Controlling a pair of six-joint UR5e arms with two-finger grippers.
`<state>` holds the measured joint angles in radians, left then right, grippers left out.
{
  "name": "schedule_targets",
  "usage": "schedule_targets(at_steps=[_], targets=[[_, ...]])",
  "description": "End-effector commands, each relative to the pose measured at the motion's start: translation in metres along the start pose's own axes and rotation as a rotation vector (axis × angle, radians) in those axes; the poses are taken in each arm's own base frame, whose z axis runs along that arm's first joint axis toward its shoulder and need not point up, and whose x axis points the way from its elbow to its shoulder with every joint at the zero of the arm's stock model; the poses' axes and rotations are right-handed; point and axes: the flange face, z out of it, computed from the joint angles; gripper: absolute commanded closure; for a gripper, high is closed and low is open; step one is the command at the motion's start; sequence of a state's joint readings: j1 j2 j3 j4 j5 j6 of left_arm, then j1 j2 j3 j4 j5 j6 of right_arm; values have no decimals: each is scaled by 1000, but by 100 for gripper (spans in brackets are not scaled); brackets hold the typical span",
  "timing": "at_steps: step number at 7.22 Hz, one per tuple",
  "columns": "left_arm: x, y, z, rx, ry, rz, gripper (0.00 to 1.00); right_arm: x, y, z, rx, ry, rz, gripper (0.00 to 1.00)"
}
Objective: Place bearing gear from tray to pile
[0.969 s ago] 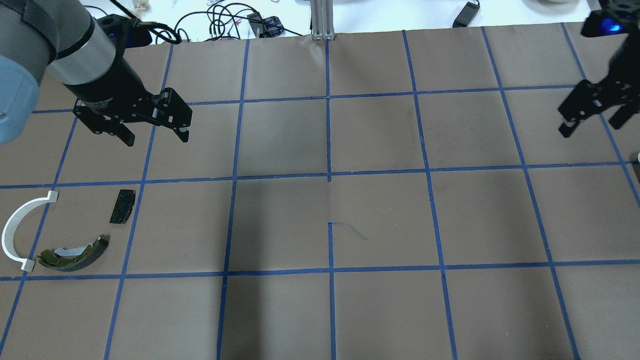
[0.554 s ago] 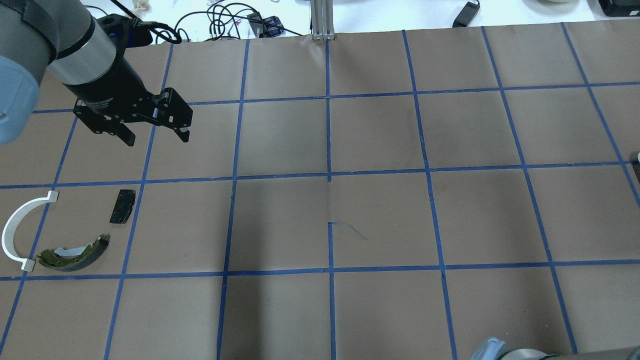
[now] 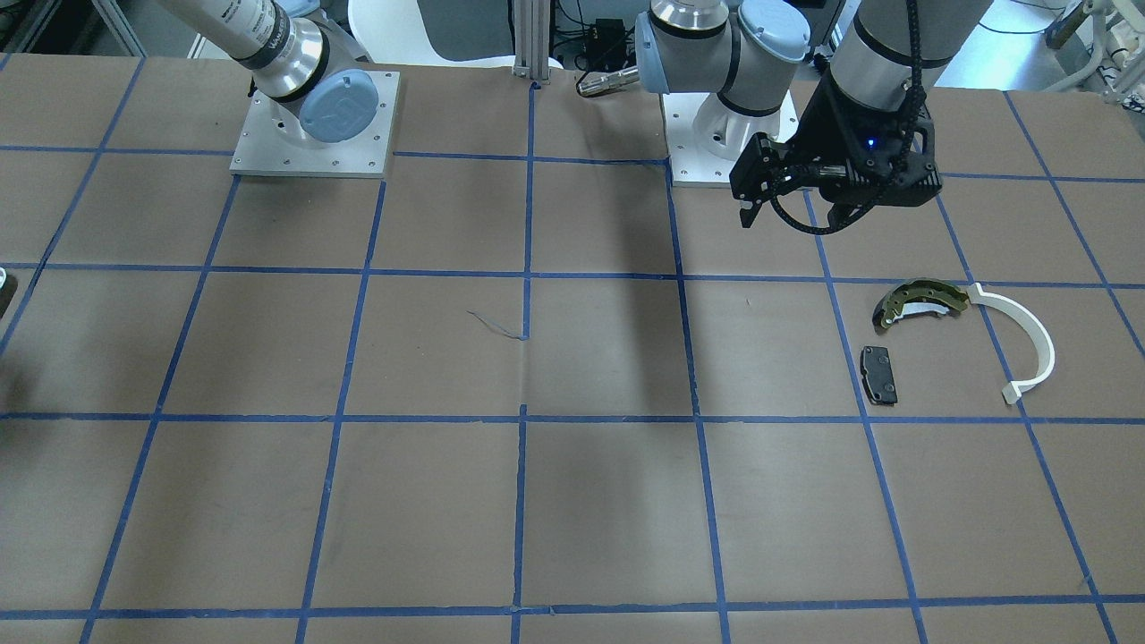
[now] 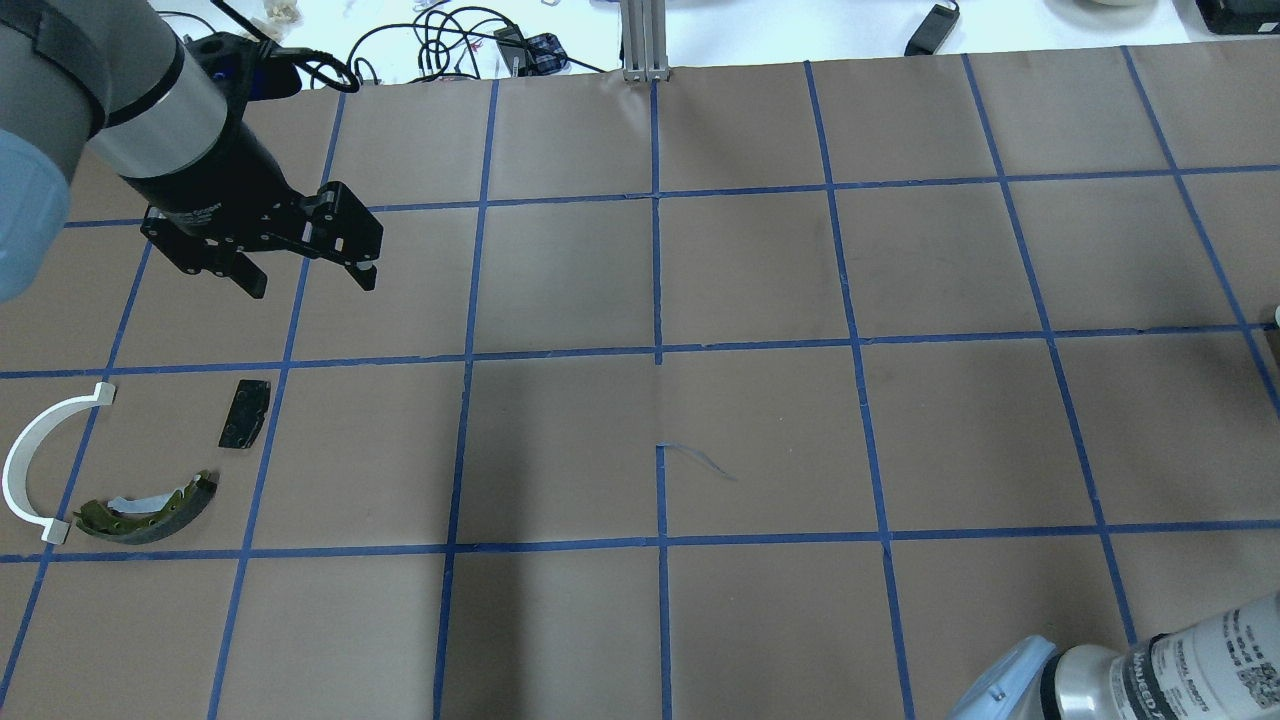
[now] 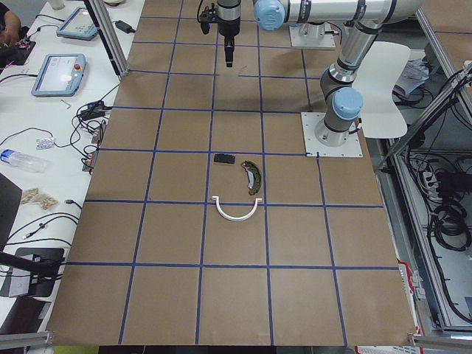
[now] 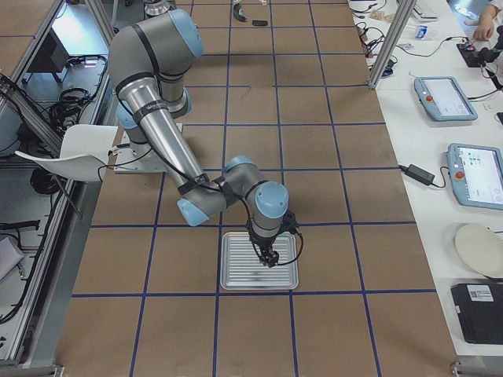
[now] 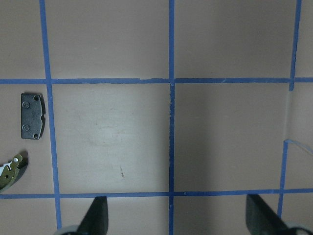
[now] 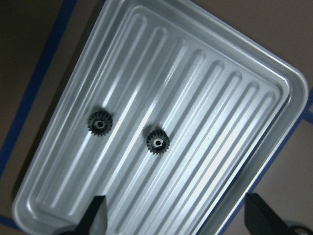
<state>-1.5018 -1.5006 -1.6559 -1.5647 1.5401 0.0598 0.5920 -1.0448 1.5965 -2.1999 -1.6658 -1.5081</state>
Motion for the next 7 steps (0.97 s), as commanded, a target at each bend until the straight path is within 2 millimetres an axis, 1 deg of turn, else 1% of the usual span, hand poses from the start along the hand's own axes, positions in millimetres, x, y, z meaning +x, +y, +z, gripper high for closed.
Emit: schedule_targets(at_steps=[1,2,3,4,5,6,7], targets=[[0,1,-1,4,0,0,0,4,-3,40,25,-24,-31,0],[0,1,-1,4,0,0,0,-1,-7,47,66,-41,-19,0],[1,0,-4,11,9,0,0,-7,-9,53,77,-59,-6,0],[1,1,-2,6,6,-1,0,-10,-9,57,77,-68,-12,1],[1,1,-2,6,4,0,0,-10,-8,56,66,-68,-7,11],[1,0,0,0,8,-2,0,-9,-6,55,56,-64,-11,18],[1,1,0,1,6,-2,0,-10,-5,53,54,-64,-12,18]])
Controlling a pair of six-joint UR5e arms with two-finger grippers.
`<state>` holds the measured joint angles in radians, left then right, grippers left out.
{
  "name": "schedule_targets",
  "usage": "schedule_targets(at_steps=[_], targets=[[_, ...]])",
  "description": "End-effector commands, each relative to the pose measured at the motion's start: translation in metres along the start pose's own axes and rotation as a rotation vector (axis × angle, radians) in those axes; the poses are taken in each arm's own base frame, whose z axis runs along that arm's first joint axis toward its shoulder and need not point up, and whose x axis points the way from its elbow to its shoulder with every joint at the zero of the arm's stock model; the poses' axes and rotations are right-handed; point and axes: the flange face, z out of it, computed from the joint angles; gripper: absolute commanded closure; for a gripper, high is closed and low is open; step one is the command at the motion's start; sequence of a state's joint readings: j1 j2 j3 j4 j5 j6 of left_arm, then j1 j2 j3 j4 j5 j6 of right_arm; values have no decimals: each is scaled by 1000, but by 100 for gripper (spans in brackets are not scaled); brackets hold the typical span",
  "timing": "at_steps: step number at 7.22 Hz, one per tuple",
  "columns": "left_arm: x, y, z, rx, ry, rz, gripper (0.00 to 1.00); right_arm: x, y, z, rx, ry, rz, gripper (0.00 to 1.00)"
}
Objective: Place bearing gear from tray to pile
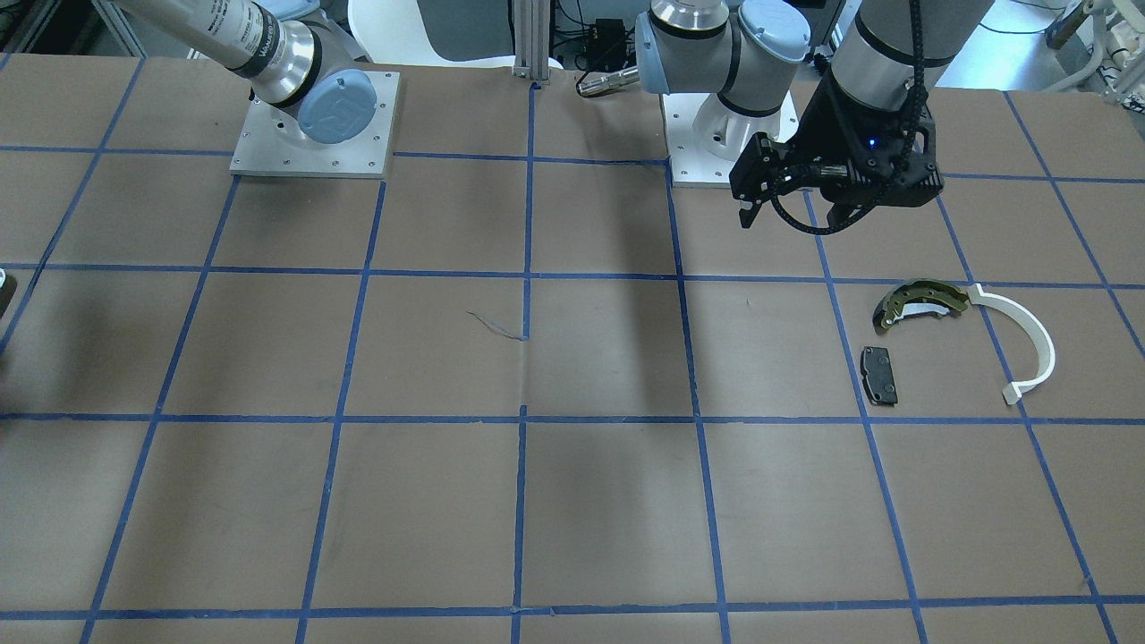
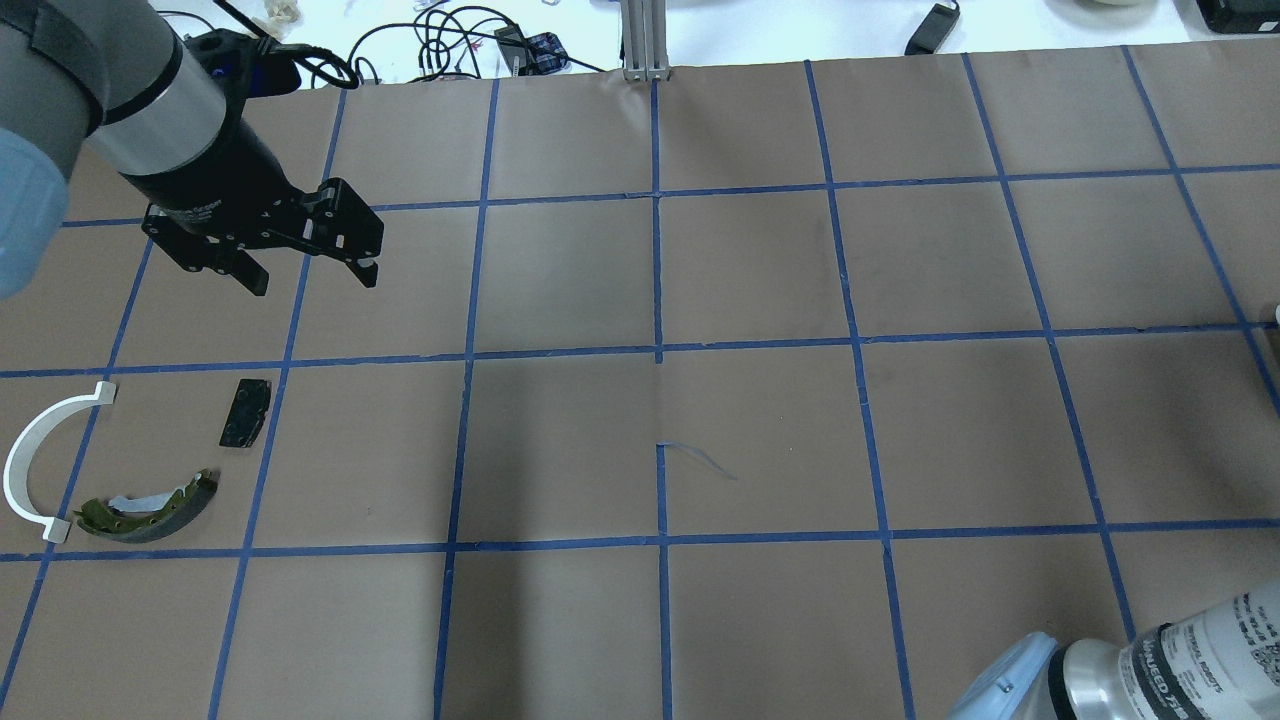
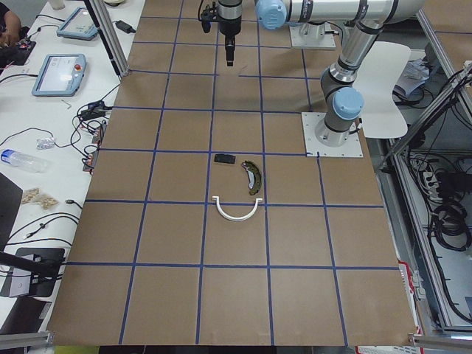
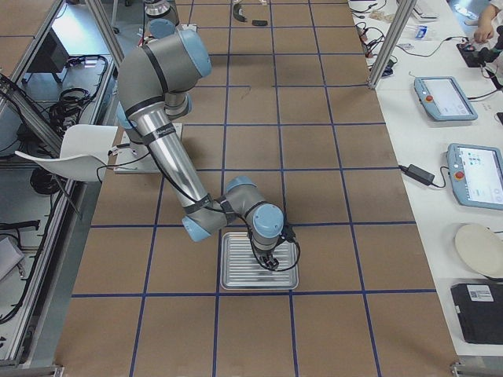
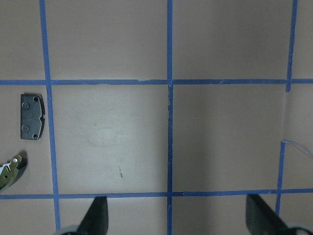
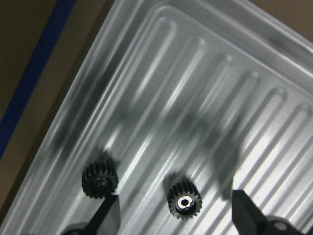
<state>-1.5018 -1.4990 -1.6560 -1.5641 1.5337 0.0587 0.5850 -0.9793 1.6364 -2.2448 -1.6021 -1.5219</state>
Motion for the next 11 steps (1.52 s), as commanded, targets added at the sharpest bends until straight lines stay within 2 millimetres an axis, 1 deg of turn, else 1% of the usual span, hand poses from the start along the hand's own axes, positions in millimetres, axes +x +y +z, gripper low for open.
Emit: schedule_targets(at_steps=[1,2,3,4,5,6,7,8,9,11], targets=[[0,1,0,-1,-5,0,0,-1,0,-1,-6,-1,-1,19],[-1,1,0,0,-6,0,0,1,1,-3,-5,2,1,19],[0,1,0,-1,-5,0,0,0,1,-2,-6,-1,1,21],[-1,1,0,-1,-6,0,0,0,1,-2,-6,0,2,29],[-1,1,0,0,-6,0,0,0,1,-2,-5,2,-1,40],[-1,1,0,0,-6,0,0,-1,1,-1,-6,-1,-1,49],[-1,1,2,-4,-6,1,0,3,1,-6,-5,9,-1,60],[-1,1,2,-4,-6,1,0,3,1,-6,-7,9,-1,76],[-1,1,2,-4,-6,1,0,3,1,-6,-7,11,0,98],[0,1,2,-3,-5,1,0,1,2,-10,-10,10,13,100]])
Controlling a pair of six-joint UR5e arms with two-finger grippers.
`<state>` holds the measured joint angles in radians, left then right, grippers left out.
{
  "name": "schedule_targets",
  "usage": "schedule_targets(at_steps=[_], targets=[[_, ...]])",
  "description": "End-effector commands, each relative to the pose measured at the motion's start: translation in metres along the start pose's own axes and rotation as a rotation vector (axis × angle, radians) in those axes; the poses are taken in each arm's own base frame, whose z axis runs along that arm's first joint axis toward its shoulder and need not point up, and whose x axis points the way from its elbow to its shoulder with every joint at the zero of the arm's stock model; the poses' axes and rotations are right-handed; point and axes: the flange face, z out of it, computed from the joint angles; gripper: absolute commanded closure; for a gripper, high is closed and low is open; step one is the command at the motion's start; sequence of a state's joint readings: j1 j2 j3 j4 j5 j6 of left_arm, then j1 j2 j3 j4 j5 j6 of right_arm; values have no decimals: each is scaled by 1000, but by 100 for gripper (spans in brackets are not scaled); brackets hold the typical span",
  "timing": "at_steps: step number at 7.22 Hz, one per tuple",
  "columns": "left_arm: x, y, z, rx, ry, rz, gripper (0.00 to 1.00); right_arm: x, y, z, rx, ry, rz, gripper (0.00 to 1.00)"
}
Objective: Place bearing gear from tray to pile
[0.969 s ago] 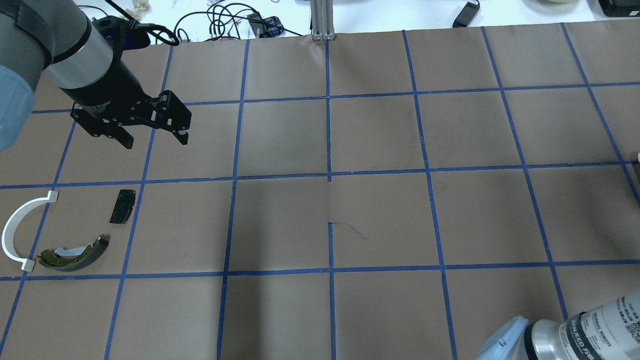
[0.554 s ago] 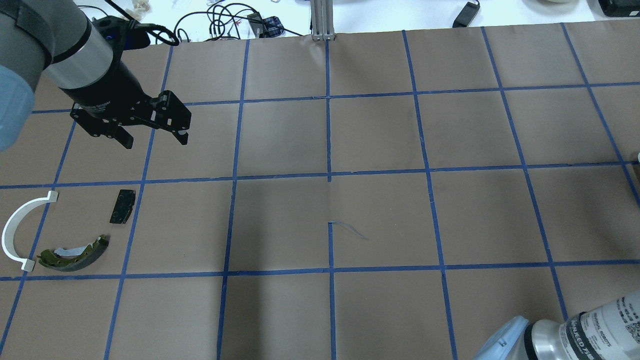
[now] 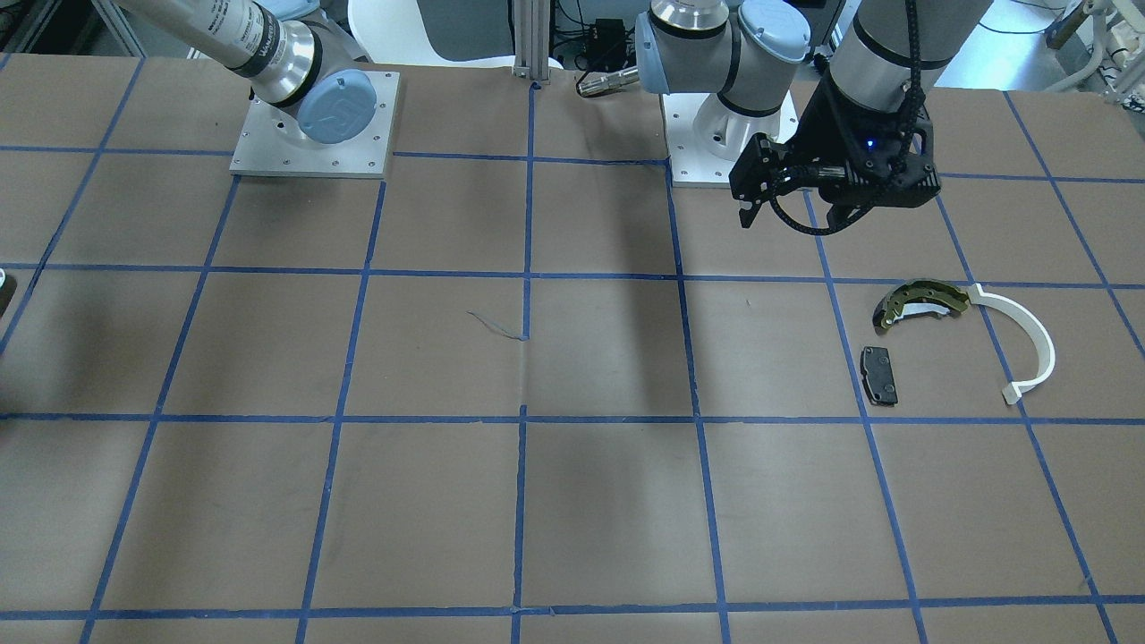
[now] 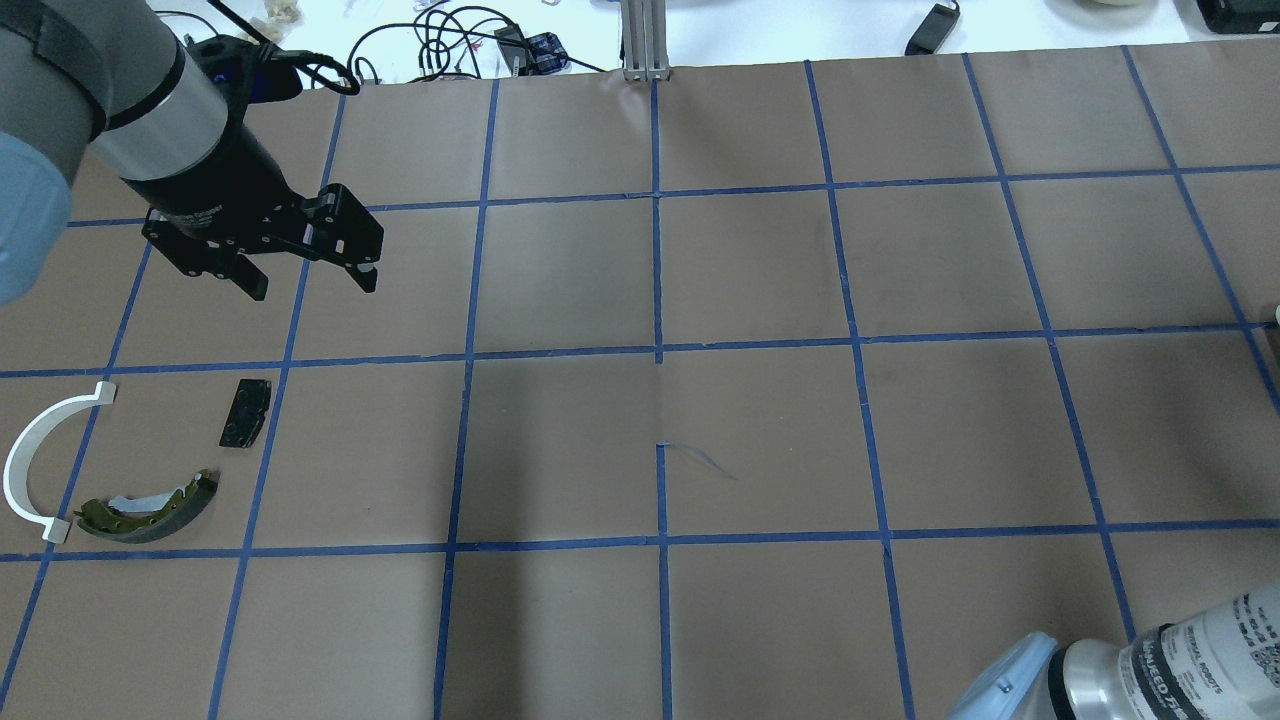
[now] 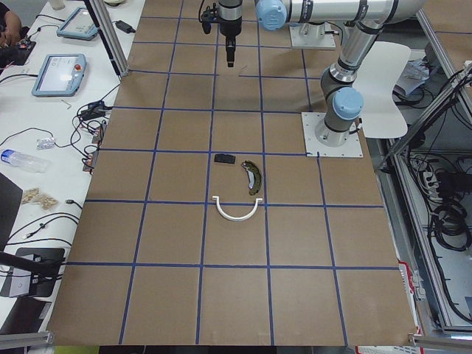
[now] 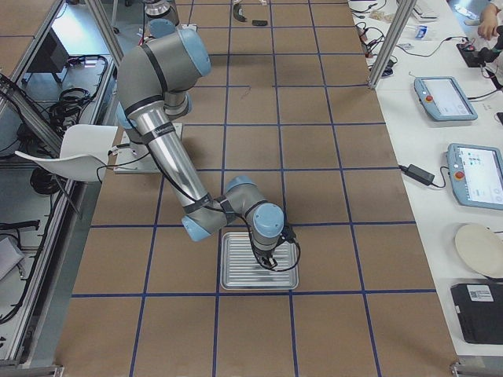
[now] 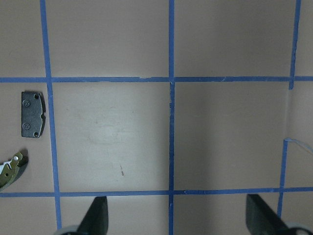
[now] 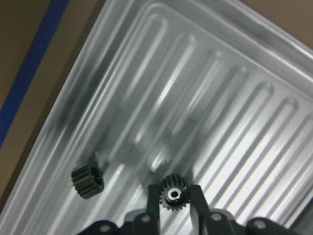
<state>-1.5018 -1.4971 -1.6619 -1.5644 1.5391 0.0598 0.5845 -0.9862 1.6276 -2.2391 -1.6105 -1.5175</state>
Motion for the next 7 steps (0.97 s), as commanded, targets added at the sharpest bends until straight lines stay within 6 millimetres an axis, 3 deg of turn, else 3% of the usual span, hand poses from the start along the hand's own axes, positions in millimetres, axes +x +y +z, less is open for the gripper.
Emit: schedule_targets(at_steps=[1,2,3,4,6,7], targets=[[0,0,-1,3,0,0,0,-5,2,-24,-8,18,73,100],[0,0,-1,3,0,0,0,-19,0,-61,-28,18,158,100],[0,0,-2,5,0,0,0,-49,-16,-89,-34,-50,259,100],[0,1,-2,5,-1,0,0,-91,-53,-123,-46,-39,305,100],[0,2,-3,8,-1,0,0,-215,-147,-154,-41,-27,407,100],[0,2,-3,8,-1,0,0,-299,-211,-168,-33,-5,464,100]])
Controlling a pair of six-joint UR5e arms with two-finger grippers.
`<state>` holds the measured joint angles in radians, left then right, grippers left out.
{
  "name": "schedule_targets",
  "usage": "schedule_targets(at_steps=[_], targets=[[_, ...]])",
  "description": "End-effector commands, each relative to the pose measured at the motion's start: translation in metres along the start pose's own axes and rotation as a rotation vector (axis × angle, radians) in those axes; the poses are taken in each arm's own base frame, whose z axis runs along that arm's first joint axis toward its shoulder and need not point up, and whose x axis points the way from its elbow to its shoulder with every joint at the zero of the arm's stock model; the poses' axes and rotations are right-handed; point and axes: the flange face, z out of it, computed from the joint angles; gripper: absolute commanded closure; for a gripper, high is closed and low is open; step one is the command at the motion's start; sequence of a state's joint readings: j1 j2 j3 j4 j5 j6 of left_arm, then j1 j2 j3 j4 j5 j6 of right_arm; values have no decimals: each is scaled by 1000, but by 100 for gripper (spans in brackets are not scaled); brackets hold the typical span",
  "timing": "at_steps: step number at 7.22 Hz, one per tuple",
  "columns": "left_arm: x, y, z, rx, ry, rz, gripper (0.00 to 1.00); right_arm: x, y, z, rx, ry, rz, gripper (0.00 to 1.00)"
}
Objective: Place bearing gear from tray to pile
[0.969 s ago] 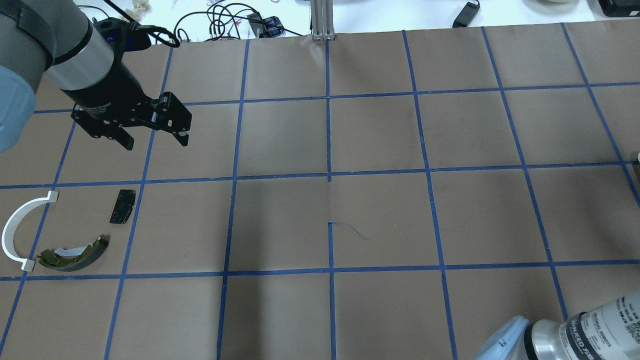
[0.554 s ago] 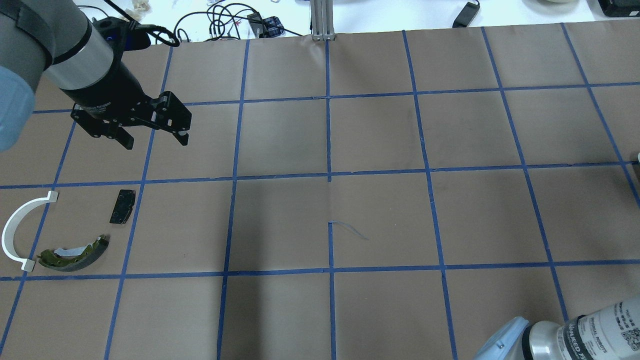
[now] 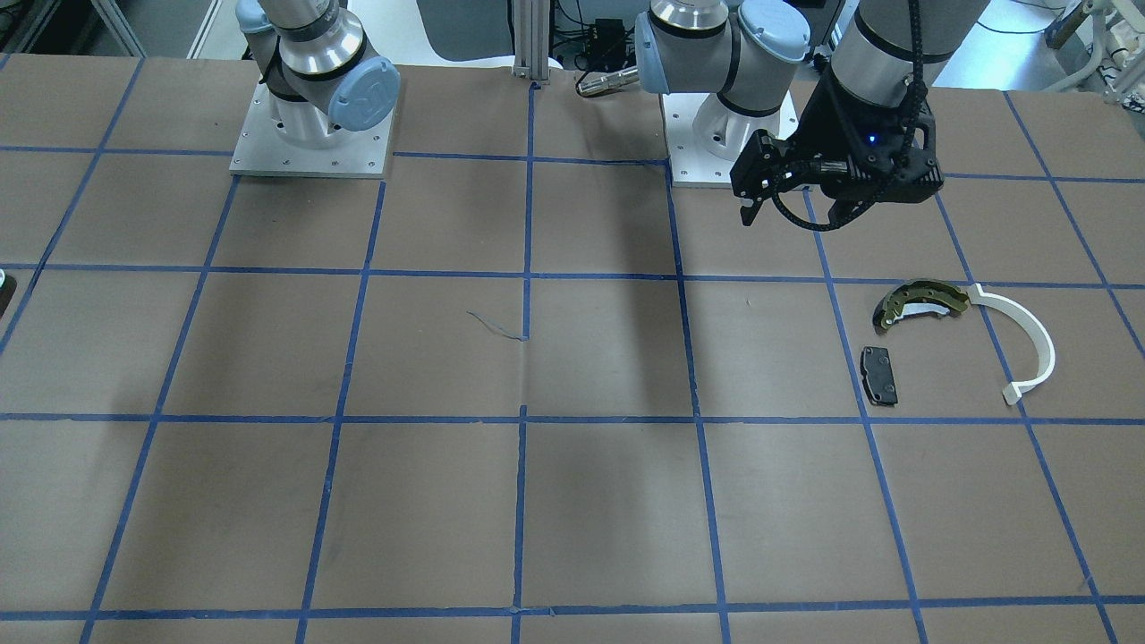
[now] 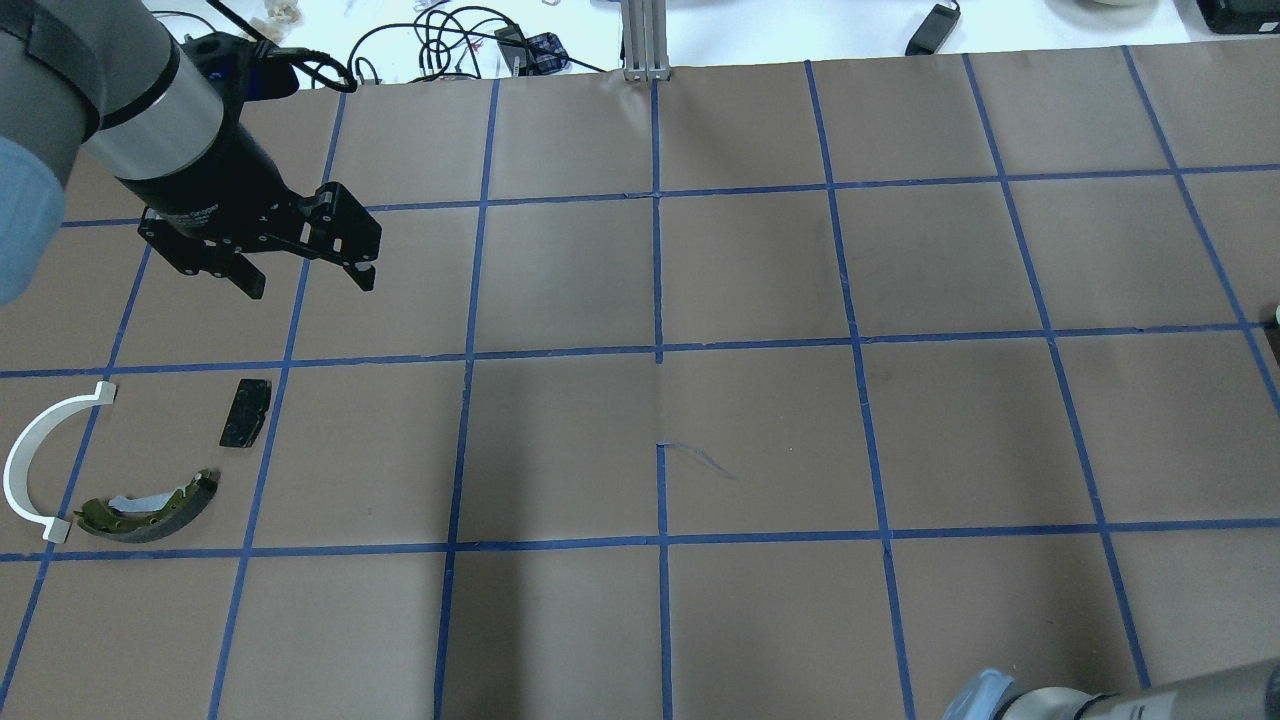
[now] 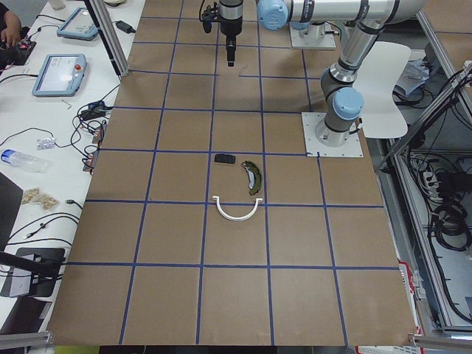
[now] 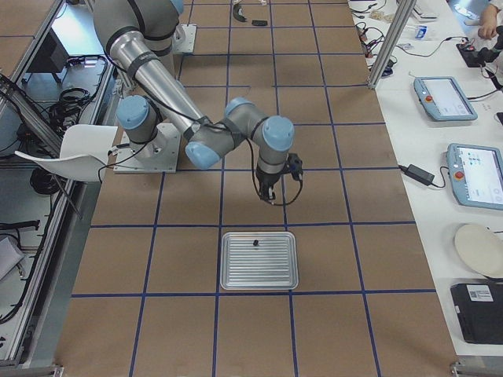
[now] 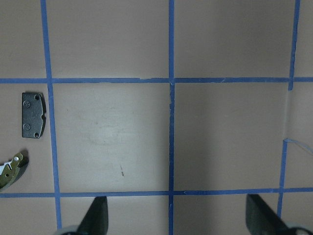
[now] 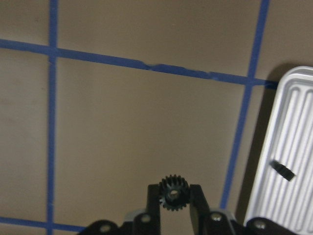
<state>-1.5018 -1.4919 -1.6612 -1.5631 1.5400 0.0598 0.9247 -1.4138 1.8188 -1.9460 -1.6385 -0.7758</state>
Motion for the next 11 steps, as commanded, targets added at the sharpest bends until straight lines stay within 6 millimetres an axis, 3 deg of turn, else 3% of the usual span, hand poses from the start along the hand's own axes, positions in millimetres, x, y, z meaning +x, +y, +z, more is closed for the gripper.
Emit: schedule_targets(at_steps=[1,2,4,5,6,7,9,10,11], targets=[[0,0,0,1,0,0,0,-210,-31,-18,-31,0,133,100],[0,0,0,1,0,0,0,-299,-36,-17,-31,14,218,100],[0,0,0,-1,-2,0,0,-473,-17,-5,-15,-39,379,100],[0,0,0,-1,-2,0,0,-545,-13,8,65,-87,407,100],[0,1,-1,2,-2,0,0,-593,-9,31,34,-131,449,100],[0,1,-1,4,-2,0,0,-622,-20,48,28,-154,467,100],[-3,0,0,1,-5,-3,0,-630,-28,66,22,-133,452,98],[-2,1,0,1,-3,-2,0,-629,-30,63,43,-124,450,29],[-2,0,0,1,-3,-3,0,-623,-38,60,101,-127,416,0]])
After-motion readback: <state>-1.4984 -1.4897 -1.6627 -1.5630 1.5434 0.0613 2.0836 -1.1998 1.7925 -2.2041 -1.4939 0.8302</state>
